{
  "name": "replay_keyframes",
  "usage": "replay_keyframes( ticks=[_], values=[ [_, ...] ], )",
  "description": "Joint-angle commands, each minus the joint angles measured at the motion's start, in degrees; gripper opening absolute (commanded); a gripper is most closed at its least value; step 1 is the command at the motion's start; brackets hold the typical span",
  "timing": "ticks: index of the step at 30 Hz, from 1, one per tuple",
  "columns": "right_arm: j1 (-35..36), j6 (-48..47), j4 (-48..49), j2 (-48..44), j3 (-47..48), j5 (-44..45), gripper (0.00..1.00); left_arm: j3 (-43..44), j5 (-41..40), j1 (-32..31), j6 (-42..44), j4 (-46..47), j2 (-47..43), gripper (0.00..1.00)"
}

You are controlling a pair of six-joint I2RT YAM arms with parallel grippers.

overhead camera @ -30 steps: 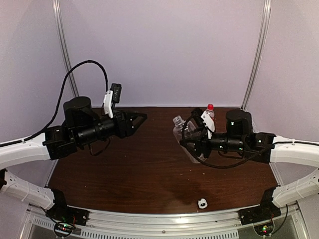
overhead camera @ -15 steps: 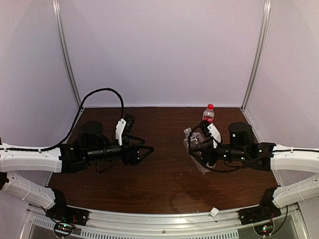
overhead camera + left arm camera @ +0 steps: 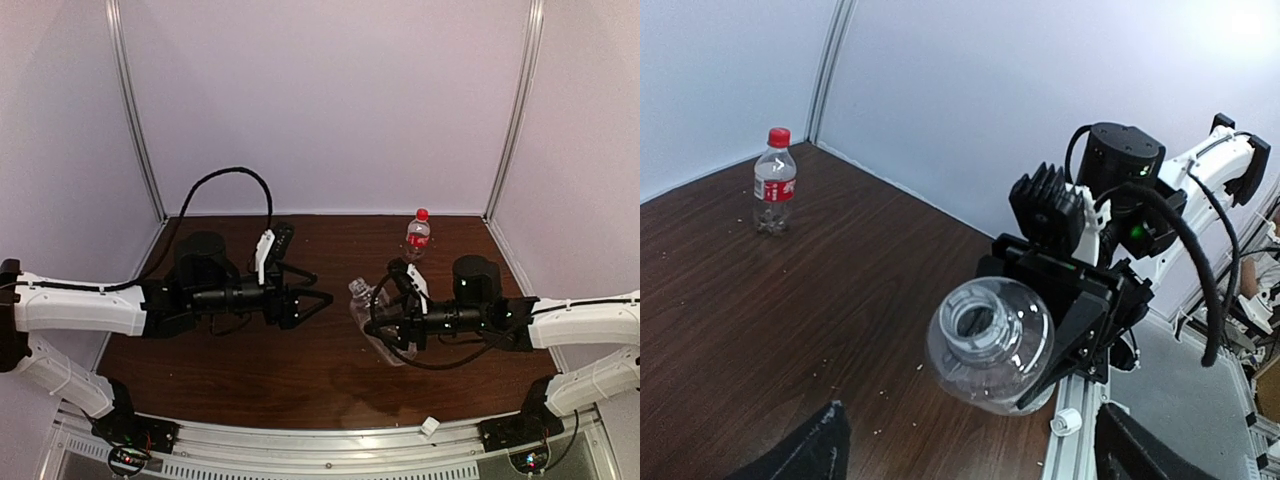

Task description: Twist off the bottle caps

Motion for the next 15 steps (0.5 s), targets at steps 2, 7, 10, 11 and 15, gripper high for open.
replay_keyframes(
  ticks=[2, 7, 10, 11, 15],
  values=[
    [-0.18, 0.39, 6.52, 2.48, 0.87, -7.81, 0.40, 5.86, 5.92, 0.19, -2.94, 2.33, 5.40, 0.81],
    [-0.11, 0.44, 7.30, 4.49, 2.17, -9.86, 0.40, 9.70, 10.11, 0.14, -4.96, 2.48, 10.00, 0.74],
    [0.01, 0.51, 7.63, 5.22, 2.70, -10.59, 0.40, 10.95, 11.56, 0.11, -5.65, 2.51, 11.88, 0.69],
    [0.01, 0.55, 7.76, 5.44, 2.80, -10.73, 0.40, 11.25, 11.95, 0.13, -5.85, 2.59, 12.46, 0.67],
    [0.09, 0.67, 8.15, 6.46, 3.16, -11.26, 0.40, 11.88, 12.65, 0.02, -6.15, 2.86, 13.98, 0.58]
  ],
)
